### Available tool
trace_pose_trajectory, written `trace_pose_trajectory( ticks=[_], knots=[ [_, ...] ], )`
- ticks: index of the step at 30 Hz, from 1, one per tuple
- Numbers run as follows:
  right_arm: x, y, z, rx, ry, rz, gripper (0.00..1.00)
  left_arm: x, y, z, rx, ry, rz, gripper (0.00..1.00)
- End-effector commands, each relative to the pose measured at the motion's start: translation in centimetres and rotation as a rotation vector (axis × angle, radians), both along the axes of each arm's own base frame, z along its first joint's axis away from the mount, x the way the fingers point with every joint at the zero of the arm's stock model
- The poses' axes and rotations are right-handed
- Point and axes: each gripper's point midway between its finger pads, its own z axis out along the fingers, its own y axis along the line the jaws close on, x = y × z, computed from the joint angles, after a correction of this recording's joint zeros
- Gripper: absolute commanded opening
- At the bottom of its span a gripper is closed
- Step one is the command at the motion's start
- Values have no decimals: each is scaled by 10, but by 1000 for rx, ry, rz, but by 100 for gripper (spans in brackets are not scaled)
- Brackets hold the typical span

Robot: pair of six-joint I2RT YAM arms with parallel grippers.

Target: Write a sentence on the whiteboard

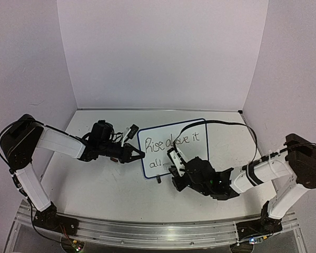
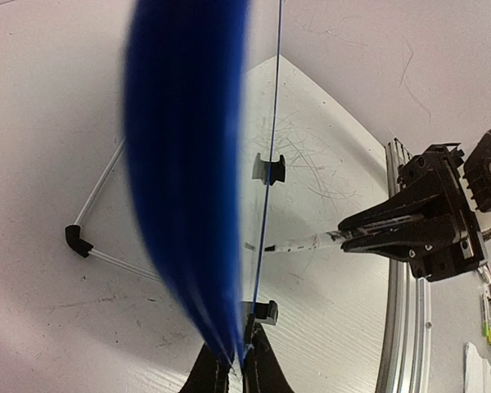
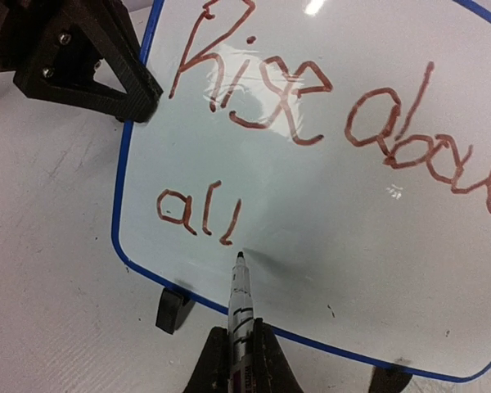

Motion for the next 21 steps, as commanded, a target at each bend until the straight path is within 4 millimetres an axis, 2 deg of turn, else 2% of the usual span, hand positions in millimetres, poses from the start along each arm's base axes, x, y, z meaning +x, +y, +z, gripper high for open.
trace_pose_trajectory(
  ticks=[1,2,4,6,14,21],
  knots=[
    [-8,-10,51,151,-100,49,0,9,10,-17,103,-19,59,0],
    [-6,-8,47,120,-94,48,0,9,10,-17,103,-18,59,0],
    [-1,-4,22,32,-61,36,0,9,9,-17,102,-17,56,0],
    [-3,1,13,20,-38,58,0,9,9,-18,102,-13,55,0],
    [4,12,22,46,-55,49,0,9,9,-18,104,-16,56,0],
    [9,13,17,30,-55,20,0,9,10,-18,106,-18,56,0]
  ],
)
